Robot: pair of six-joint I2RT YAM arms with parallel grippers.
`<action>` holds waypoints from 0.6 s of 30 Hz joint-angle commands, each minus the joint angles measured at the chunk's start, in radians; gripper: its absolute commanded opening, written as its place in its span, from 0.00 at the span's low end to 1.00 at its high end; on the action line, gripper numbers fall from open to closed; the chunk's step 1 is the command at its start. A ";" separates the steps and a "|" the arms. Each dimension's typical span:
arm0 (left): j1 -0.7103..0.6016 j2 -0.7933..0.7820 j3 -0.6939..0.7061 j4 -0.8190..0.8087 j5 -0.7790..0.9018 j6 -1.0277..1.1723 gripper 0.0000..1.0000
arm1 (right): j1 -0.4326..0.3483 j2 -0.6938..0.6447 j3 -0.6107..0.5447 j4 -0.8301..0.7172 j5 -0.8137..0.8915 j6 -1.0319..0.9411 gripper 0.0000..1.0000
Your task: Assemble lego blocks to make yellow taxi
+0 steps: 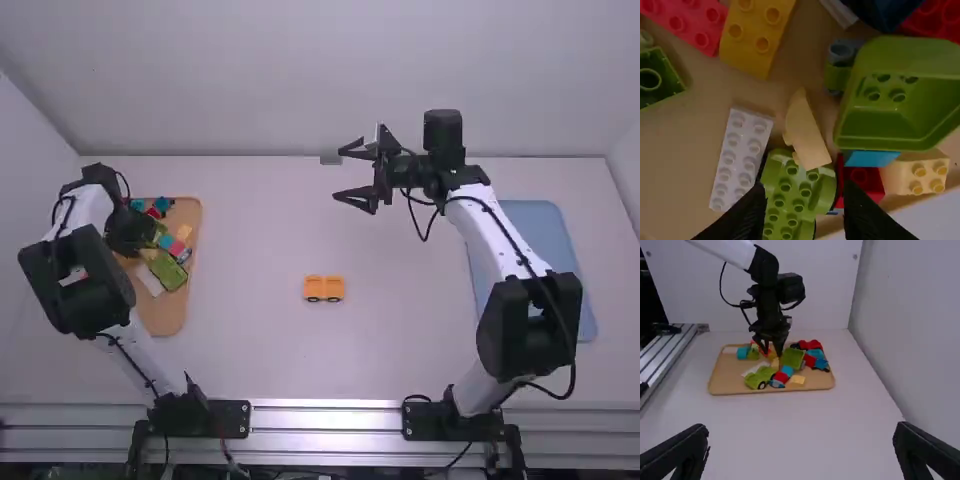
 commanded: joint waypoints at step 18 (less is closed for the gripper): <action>0.005 0.003 -0.089 0.124 -0.084 -0.111 0.51 | 0.003 0.011 0.027 -0.008 -0.007 0.000 0.99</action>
